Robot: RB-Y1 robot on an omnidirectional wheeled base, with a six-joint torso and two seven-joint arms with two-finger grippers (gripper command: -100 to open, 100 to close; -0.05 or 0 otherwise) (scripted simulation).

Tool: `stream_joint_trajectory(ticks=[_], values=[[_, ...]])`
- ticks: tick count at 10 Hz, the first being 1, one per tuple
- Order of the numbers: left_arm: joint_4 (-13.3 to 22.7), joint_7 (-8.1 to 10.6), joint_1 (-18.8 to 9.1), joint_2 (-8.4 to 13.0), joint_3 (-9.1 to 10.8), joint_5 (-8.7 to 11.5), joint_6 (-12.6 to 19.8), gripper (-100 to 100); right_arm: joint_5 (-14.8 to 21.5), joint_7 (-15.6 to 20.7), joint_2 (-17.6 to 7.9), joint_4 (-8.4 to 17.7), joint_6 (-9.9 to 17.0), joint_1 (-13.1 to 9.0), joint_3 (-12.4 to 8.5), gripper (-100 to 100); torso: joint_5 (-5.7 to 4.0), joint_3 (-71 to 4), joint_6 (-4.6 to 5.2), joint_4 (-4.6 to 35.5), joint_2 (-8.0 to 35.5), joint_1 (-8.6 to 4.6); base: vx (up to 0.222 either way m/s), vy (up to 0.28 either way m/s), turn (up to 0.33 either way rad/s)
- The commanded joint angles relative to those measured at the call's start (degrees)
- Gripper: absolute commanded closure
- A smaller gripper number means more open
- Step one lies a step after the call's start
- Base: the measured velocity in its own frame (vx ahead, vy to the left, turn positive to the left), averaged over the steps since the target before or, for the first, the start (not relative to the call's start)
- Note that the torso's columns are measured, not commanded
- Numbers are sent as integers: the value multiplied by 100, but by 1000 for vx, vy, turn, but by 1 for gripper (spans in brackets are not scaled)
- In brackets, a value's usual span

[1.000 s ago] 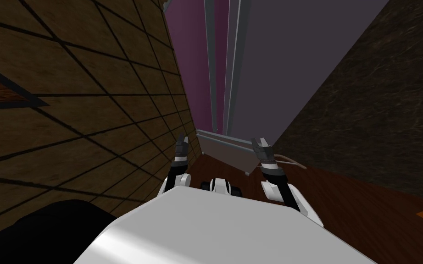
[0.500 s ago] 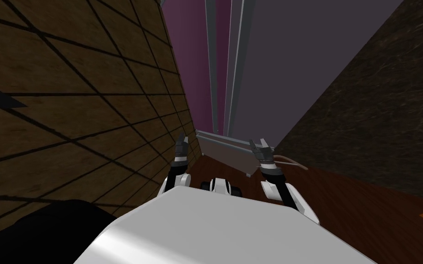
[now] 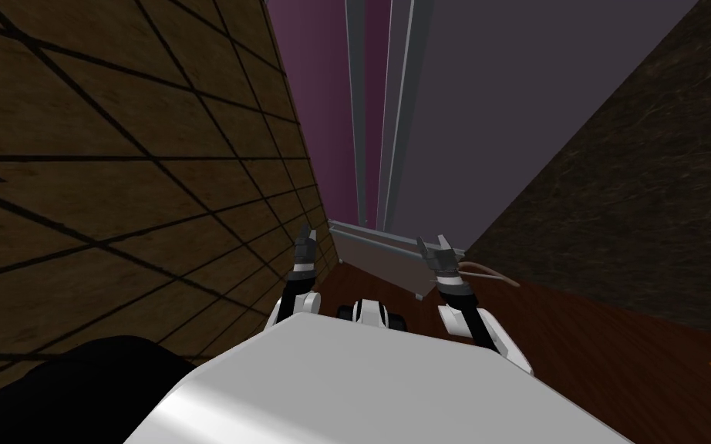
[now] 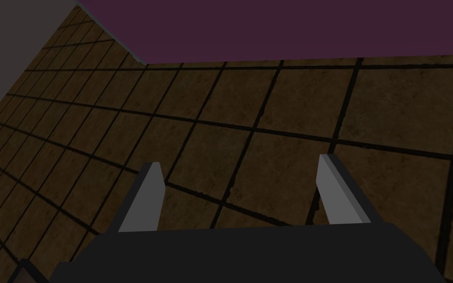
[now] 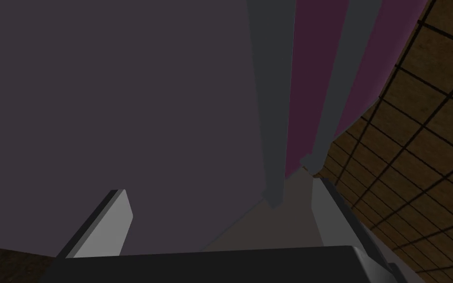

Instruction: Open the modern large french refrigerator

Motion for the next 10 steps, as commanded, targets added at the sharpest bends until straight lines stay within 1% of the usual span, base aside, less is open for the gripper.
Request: stream_joint_trajectory(ticks=[1, 2, 3, 4, 5, 6, 7, 8, 9, 10], values=[[0, 0, 0, 0, 0, 0, 0, 0, 77, 451, 7, 347, -186, -101, -48, -100, 1, -3, -1, -1, -3, 1, 72, 42, -29], [0, 0, 0, 0, 0, 0, 0, 0, 77, 623, 7, 347, -186, -101, -48, -100, 1, -5, -1, -3, -7, 1, 70, 42, -16], [0, 0, 0, 0, 0, 0, 0, 0, 77, 703, 7, 347, -186, -101, -48, -100, 0, -4, -1, -2, -3, -2, 35, 22, 1], [0, 0, 0, 0, 0, 0, 0, 0, 130, 916, 15, 571, -298, -163, -78, -100, -2, 4, 0, 2, 9, -9, 53, 32, -30], [0, 0, 0, 0, 0, 0, 0, 0, 130, 1070, 15, 571, -298, -163, -78, -100, -2, 2, 0, 1, 3, -5, 57, 29, -18], [0, 0, 0, 0, 0, 0, 0, 0, 182, 1235, 27, 795, -407, -225, -108, -100, 0, -1, 0, 0, 1, -4, 70, 39, -31], [0, 0, 0, 0, 0, 0, 0, 0, 182, 1400, 27, 795, -407, -225, -108, -100, 0, -4, 0, -2, -5, 0, 66, 42, -16], [0, 0, 0, 0, 0, 0, 0, 0, 182, 1482, 27, 795, -407, -225, -108, -100, 1, -3, -1, -1, -2, 0, 32, 20, 3], [0, 0, 0, 0, 0, 0, 0, 0, 233, 1690, 40, 1019, -513, -286, -138, -100, -1, 4, 0, 2, 9, -8, 47, 28, -27], [0, 0, 0, 0, 0, 0, 0, 0, 233, 1845, 40, 1019, -513, -286, -138, -100, -1, 2, 0, 1, 4, -5, 52, 33, -20]])
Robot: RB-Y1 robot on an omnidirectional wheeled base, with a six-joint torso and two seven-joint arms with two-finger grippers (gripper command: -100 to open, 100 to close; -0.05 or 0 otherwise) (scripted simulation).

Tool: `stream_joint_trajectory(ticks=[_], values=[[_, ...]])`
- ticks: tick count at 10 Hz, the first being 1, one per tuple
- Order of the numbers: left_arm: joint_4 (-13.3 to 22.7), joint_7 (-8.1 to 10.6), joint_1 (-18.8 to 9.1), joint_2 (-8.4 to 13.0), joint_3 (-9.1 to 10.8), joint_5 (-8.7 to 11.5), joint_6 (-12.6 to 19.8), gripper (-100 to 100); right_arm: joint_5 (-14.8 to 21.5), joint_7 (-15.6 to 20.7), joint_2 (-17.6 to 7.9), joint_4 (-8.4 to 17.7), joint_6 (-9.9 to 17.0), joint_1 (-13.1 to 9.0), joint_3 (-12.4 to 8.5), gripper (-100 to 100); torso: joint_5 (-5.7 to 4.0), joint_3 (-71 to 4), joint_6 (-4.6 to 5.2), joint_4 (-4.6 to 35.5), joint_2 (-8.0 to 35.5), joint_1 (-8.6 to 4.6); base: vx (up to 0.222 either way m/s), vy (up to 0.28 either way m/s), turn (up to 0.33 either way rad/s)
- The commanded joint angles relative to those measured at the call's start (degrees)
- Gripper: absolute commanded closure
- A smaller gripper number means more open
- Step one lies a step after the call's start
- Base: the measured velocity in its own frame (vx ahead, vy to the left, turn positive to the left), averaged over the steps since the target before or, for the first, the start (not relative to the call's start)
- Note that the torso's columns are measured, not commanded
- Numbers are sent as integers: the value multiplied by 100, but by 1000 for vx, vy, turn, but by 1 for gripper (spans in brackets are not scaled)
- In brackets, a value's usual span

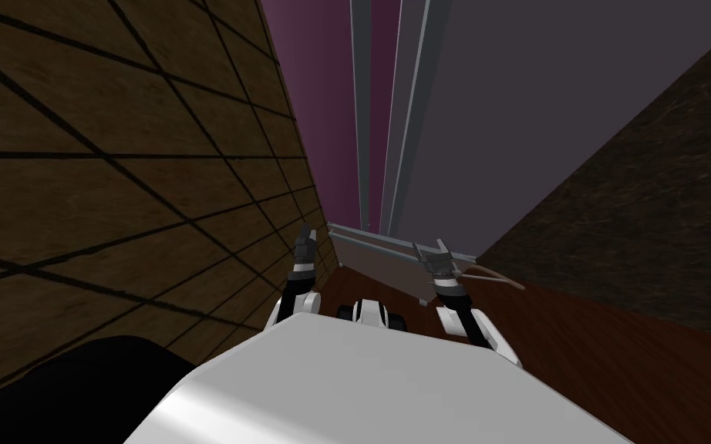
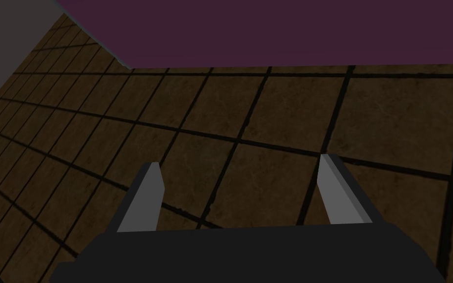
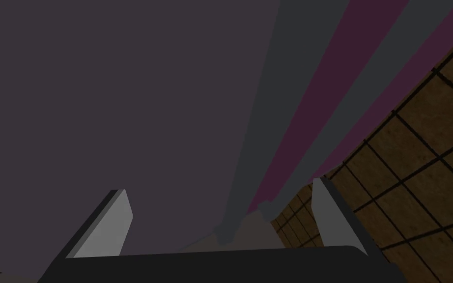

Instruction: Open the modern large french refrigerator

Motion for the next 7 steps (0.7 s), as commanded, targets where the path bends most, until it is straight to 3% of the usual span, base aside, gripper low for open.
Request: stream_joint_trajectory(ticks=[1, 3, 4, 7], values=[[0, 0, 0, 0, 0, 0, 0, 0, 69, 454, 16, 343, -175, -88, -48, -100, 1, -3, 0, -1, -3, 2, 70, 43, -34], [0, 0, 0, 0, 0, 0, 0, 0, 69, 670, 16, 343, -175, -88, -48, -100, 2, -5, -1, -2, -5, 1, 44, 23, -5], [0, 0, 0, 0, 0, 0, 0, 0, 117, 900, 32, 561, -274, -147, -76, -100, -1, 2, 0, 1, 5, -5, 49, 28, -25], [0, 0, 0, 0, 0, 0, 0, 0, 163, 1360, 50, 776, -369, -205, -103, -100, 2, -6, 0, -3, -9, 6, 58, 35, -21]])
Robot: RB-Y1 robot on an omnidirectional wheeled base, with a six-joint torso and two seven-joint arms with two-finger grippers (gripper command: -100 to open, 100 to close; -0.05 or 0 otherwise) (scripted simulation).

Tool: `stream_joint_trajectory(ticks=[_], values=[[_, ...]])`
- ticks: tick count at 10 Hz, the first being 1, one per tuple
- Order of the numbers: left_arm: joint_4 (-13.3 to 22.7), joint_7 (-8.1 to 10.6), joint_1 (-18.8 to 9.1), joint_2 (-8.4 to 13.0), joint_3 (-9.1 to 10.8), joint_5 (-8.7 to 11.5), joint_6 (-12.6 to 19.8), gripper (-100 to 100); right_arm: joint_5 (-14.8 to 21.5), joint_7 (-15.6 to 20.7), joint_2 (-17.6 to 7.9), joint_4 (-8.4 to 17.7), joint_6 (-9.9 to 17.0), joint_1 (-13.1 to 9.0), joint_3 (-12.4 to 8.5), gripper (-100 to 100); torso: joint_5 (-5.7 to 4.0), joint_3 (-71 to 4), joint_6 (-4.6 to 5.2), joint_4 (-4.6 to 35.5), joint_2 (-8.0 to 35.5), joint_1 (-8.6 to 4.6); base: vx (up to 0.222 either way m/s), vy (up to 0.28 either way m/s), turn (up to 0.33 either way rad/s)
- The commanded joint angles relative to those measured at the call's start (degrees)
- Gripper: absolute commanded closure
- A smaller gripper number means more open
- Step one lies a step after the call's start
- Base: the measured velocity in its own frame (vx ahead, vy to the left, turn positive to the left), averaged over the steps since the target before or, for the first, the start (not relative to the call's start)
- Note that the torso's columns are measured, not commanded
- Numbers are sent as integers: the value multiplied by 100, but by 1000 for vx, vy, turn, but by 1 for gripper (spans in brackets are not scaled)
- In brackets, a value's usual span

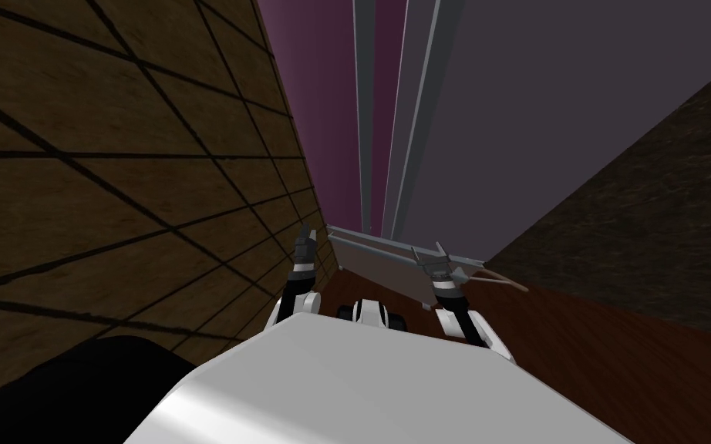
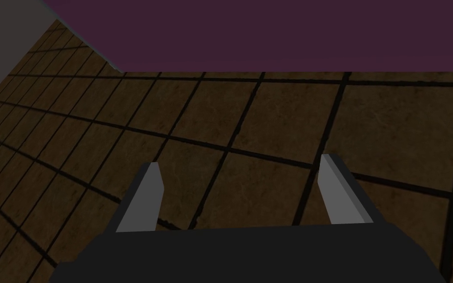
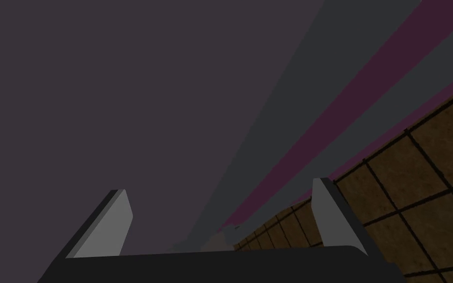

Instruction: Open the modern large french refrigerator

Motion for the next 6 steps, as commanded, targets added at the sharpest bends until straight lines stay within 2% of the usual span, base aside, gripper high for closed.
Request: stream_joint_trajectory(ticks=[1, 2, 3, 4, 5, 6], values=[[0, 0, 0, 0, 0, 0, 0, 0, 71, 446, 39, 332, -144, -99, -36, -100, -1, 1, -1, 0, 3, -5, 74, 37, -21], [0, 0, 0, 0, 0, 0, 0, 0, 71, 602, 39, 332, -144, -99, -36, -100, -1, 0, 0, 0, 1, -4, 58, 32, -15], [0, 0, 0, 0, 0, 0, 0, 0, 114, 763, 65, 536, -230, -154, -61, -100, -1, 4, 0, 2, 8, -7, 71, 43, -25], [0, 0, 0, 0, 0, 0, 0, 0, 114, 924, 65, 536, -230, -154, -61, -100, -1, 3, 0, 1, 5, -2, 52, 36, -14], [0, 0, 0, 0, 0, 0, 0, 0, 154, 1088, 96, 733, -313, -206, -85, -100, -1, 6, -1, 3, 11, -5, 45, 38, -20], [0, 0, 0, 0, 0, 0, 0, 0, 154, 1247, 96, 733, -313, -206, -85, -100, -1, 7, 0, 3, 11, -5, 40, 28, -16]])
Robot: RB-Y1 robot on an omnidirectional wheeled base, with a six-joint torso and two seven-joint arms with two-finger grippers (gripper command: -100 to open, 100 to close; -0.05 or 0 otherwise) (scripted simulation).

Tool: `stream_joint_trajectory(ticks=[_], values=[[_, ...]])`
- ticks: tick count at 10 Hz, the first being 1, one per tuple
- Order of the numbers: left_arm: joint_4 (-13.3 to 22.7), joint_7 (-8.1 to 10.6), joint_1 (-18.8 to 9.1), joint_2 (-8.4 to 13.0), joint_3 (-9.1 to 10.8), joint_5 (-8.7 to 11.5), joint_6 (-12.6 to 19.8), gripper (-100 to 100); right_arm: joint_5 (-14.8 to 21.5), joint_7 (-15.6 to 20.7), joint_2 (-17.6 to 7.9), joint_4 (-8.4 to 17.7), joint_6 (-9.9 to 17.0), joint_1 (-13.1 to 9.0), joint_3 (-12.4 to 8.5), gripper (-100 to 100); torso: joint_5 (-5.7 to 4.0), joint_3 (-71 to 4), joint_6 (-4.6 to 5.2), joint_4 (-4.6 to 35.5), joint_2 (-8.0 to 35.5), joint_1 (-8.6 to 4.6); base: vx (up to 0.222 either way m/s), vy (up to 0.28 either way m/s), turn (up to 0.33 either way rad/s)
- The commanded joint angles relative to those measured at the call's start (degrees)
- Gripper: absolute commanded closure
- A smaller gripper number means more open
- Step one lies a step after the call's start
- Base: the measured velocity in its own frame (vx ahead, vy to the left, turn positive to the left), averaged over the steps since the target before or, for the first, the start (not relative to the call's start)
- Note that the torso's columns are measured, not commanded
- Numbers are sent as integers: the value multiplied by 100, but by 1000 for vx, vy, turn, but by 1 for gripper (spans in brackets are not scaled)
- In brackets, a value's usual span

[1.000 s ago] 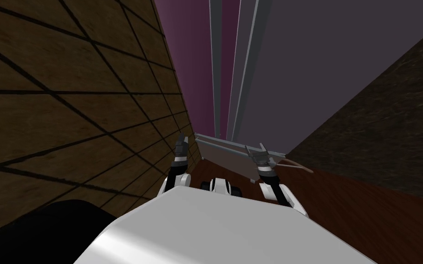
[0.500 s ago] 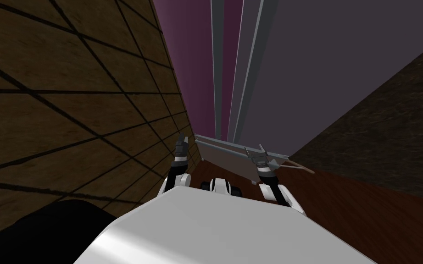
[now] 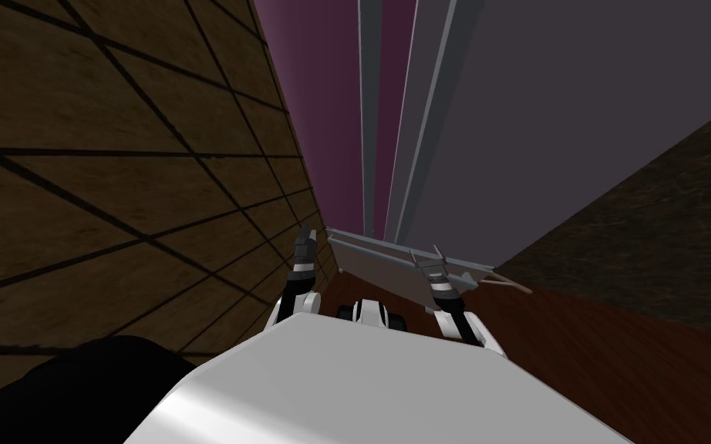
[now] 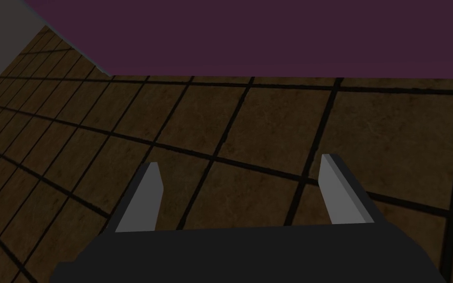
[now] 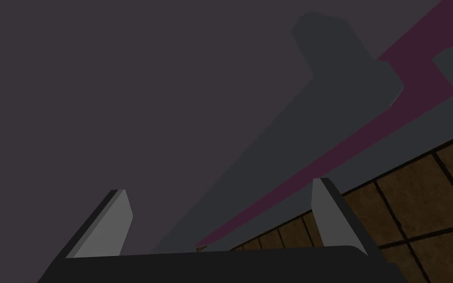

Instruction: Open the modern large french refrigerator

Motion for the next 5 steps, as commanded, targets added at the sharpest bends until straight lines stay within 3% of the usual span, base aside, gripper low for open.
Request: stream_joint_trajectory(ticks=[1, 2, 5], values=[[0, 0, 0, 0, 0, 0, 0, 0, 57, 448, 54, 316, -141, -88, -38, -100, 0, 0, 0, 0, 0, -3, 47, 28, -27], [0, 0, 0, 0, 0, 0, 0, 0, 57, 582, 54, 316, -141, -88, -38, -100, -1, -3, 0, -1, -6, -2, 43, 27, -9], [0, 0, 0, 0, 0, 0, 0, 0, 128, 1062, 150, 657, -285, -179, -80, -100, 0, -4, 0, -2, -5, -1, 52, 28, -16]])
